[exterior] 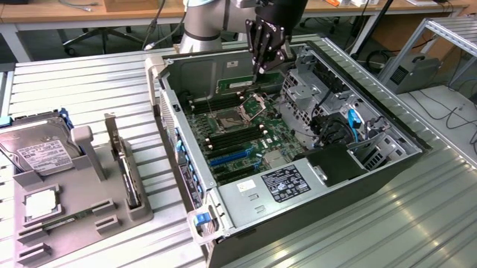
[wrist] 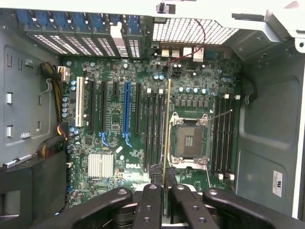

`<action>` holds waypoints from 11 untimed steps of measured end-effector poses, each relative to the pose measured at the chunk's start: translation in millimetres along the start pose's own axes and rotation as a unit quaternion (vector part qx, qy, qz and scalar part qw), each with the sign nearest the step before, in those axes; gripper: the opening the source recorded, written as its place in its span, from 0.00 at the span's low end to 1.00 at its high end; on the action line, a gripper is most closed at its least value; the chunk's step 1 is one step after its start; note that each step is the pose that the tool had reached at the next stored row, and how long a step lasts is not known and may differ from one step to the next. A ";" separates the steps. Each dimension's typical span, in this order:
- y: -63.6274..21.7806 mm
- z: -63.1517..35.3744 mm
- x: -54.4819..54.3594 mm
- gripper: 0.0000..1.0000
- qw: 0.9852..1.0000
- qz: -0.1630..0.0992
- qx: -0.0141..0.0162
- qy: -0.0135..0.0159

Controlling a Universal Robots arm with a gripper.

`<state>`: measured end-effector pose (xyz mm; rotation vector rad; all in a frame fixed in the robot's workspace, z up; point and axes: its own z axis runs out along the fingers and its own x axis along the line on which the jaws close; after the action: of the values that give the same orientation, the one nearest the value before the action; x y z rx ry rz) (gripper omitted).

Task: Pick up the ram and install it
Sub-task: 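Insert the ram into the slot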

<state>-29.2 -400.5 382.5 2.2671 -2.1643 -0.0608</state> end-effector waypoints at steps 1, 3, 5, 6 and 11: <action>0.0 0.0 0.0 0.14 1.000 0.000 0.000 0.000; 0.0 0.0 0.0 0.14 1.000 0.000 0.000 0.000; 0.0 0.3 -0.1 0.14 1.000 0.000 0.000 0.000; 0.0 0.7 -0.1 0.14 1.000 0.000 0.000 0.000; 0.0 5.5 0.1 0.14 1.000 0.000 0.000 0.003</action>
<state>-29.4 -400.4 377.0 2.2641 -2.1618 -0.0546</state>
